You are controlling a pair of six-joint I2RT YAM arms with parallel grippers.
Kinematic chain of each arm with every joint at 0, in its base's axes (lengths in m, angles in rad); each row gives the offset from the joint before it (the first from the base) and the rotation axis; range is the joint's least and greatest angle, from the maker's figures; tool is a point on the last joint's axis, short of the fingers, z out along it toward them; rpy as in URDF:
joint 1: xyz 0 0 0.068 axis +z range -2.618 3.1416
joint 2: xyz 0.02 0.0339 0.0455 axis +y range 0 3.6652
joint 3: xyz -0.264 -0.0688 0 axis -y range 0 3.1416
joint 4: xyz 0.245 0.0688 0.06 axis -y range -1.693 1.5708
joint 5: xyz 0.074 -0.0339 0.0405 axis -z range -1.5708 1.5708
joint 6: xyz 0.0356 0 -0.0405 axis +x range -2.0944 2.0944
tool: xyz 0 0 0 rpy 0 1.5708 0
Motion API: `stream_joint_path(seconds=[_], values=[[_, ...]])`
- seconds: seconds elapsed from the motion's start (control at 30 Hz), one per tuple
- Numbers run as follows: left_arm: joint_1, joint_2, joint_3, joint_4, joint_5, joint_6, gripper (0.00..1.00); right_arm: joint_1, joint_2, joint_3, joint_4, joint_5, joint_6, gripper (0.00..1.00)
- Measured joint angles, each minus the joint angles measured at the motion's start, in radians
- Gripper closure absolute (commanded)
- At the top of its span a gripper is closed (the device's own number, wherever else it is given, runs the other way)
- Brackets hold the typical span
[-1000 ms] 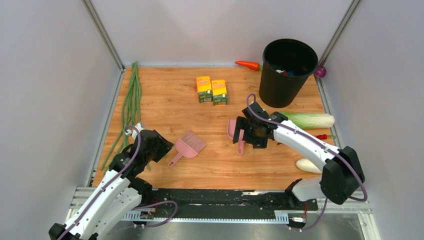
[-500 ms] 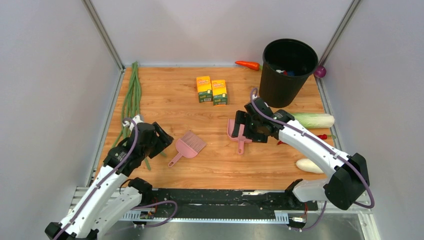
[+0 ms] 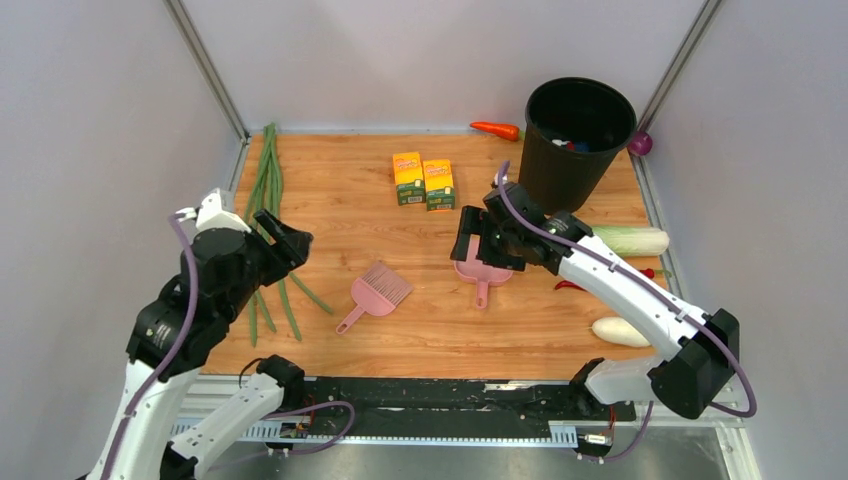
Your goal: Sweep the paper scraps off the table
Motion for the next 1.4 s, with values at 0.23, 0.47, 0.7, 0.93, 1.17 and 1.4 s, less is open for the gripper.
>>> stream_joint_path(seconds=[0.23, 0.47, 0.7, 0.93, 1.17, 1.4], values=[[0.0, -0.066, 0.046, 0.014, -0.016, 0.108, 0.25, 0.035, -0.086, 0.018, 0.11, -0.016, -0.046, 0.0], [0.0, -0.19, -0.019, 0.049, -0.026, 0.151, 0.24, 0.037, -0.325, -0.04, 0.358, 0.075, -0.049, 0.0], [0.0, -0.25, -0.078, 0.056, -0.026, 0.15, 0.24, 0.037, -0.462, -0.144, 0.481, 0.227, -0.037, 0.0], [0.0, -0.256, -0.083, 0.056, -0.01, 0.148, 0.25, 0.037, -0.46, -0.199, 0.494, 0.257, -0.013, 0.0], [0.0, -0.256, -0.083, 0.048, -0.004, 0.146, 0.26, 0.037, -0.527, -0.243, 0.492, 0.31, 0.028, 0.0], [0.0, -0.265, -0.092, 0.03, 0.003, 0.122, 0.26, 0.037, -0.496, -0.219, 0.464, 0.317, 0.055, 0.0]])
